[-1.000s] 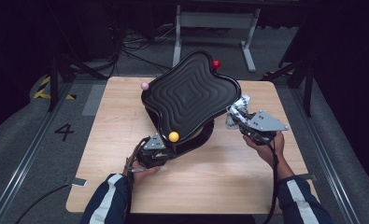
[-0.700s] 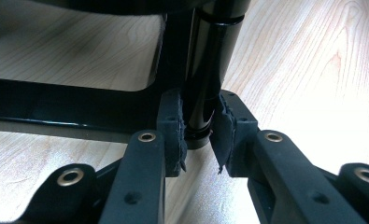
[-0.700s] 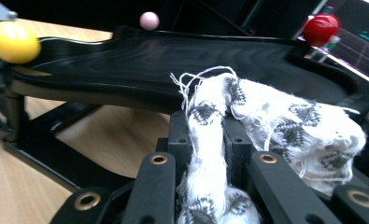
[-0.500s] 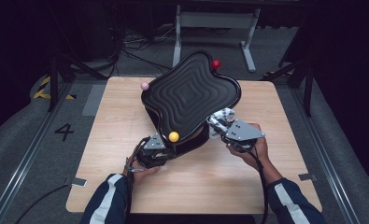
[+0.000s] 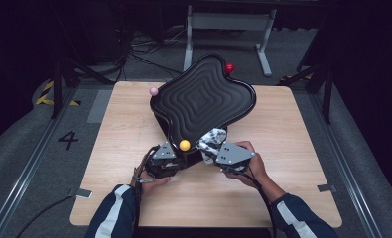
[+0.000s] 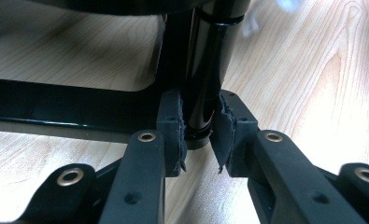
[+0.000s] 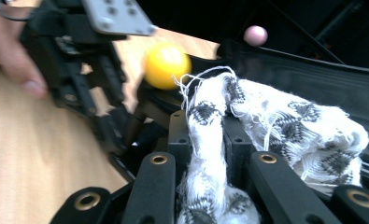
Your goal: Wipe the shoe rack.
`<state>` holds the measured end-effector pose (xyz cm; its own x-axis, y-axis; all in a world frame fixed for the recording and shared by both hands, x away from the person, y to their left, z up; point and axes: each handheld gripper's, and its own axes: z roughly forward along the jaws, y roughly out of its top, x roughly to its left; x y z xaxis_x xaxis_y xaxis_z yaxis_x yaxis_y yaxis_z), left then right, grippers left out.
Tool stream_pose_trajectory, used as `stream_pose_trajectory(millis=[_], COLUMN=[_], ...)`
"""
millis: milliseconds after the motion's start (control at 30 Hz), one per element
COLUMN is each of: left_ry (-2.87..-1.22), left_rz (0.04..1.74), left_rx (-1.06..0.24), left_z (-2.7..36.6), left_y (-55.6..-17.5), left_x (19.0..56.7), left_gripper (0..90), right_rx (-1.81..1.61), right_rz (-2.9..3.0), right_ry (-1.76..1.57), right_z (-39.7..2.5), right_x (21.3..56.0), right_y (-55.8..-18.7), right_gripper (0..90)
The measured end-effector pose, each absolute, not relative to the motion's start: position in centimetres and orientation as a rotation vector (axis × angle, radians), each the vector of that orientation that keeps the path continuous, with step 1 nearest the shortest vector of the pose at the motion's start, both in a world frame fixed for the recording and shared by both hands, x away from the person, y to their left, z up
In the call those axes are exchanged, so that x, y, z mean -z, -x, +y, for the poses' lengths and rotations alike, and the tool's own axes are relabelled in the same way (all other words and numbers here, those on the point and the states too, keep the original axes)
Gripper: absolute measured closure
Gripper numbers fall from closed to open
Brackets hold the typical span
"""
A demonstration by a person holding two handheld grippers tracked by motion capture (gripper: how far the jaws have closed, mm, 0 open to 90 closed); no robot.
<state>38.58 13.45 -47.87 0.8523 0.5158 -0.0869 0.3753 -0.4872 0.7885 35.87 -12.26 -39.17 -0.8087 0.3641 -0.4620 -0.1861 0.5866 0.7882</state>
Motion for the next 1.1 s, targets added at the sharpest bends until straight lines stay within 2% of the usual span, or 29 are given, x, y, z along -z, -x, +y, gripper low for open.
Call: stream_pose_trajectory(millis=[467, 800, 1100], left_ry=[-2.137, -2.137, -2.138], left_rz=[0.645, 0.646, 0.649], left_rx=[-0.201, -0.199, -0.201], left_z=[13.5, 13.5, 13.4], left_y=[-38.6, -38.6, -38.6], left_x=[47.9, 47.9, 47.9], left_gripper=[73.1, 73.2, 73.2], right_rx=[-1.148, -1.136, -1.098], right_rz=[2.298, 2.256, 2.176], right_ry=[-0.018, -0.066, -0.178], right_z=[-8.1, -10.3, -14.1], right_x=[41.3, 40.6, 38.7], right_y=[-34.2, -35.0, -36.5], right_gripper=[78.4, 78.7, 78.5])
